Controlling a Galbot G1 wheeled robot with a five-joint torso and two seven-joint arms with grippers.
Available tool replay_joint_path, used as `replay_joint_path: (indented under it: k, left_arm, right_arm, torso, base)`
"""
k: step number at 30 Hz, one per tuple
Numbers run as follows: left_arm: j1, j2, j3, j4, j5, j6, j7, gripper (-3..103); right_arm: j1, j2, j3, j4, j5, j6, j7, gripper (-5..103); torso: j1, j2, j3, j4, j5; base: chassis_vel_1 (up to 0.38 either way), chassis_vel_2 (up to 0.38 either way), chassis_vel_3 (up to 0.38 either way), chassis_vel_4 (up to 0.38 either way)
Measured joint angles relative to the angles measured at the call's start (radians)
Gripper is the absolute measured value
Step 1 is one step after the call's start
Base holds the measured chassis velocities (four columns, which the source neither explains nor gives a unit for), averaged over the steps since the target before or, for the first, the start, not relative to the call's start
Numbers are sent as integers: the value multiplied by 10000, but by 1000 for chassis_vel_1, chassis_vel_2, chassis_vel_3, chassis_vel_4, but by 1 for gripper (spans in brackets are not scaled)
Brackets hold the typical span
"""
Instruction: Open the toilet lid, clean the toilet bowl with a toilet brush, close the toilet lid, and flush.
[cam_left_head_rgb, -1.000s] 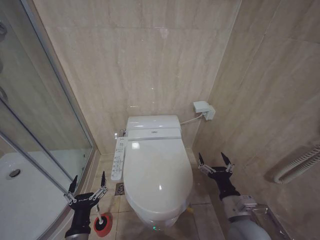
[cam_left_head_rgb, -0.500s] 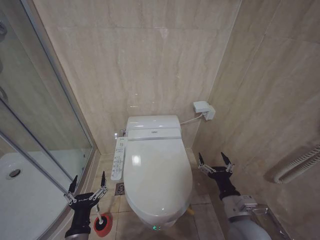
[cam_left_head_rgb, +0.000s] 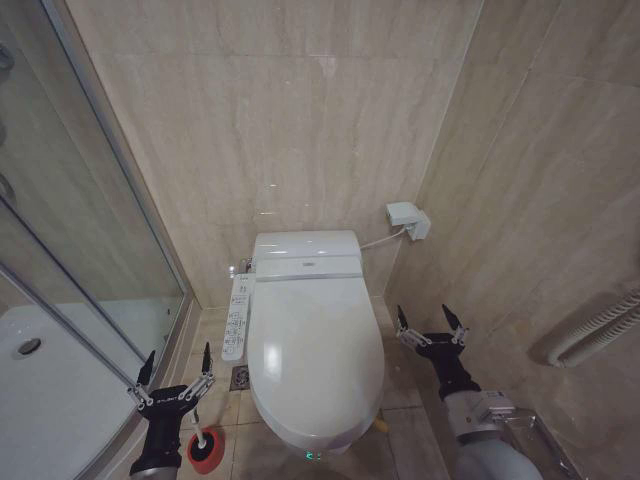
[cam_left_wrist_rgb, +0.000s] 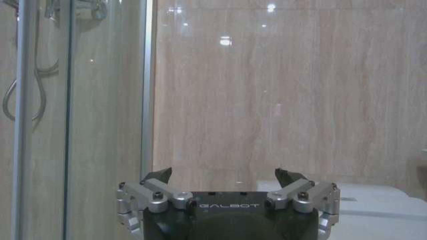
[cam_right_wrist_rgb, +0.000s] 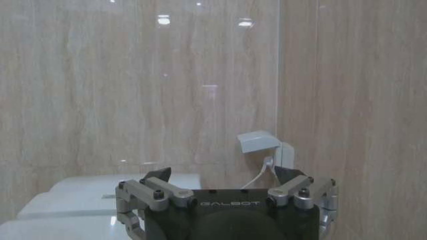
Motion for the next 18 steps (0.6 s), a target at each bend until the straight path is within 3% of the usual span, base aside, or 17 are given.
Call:
replay_joint_path:
  k: [11, 18]
  left_arm:
    - [1, 0, 0, 0, 0, 0, 0, 100]
    - [-2, 0, 1, 0, 0, 0, 0, 100]
  right_arm:
    - [-1, 0, 0, -3, 1, 0, 0, 100]
    - [1, -1, 0, -6, 0, 1, 0, 100]
  torso:
    - [-2, 0, -1, 0, 1]
    - [4, -1, 2, -1, -1]
  base:
    - [0, 0, 0, 0]
    - [-101, 99, 99, -92]
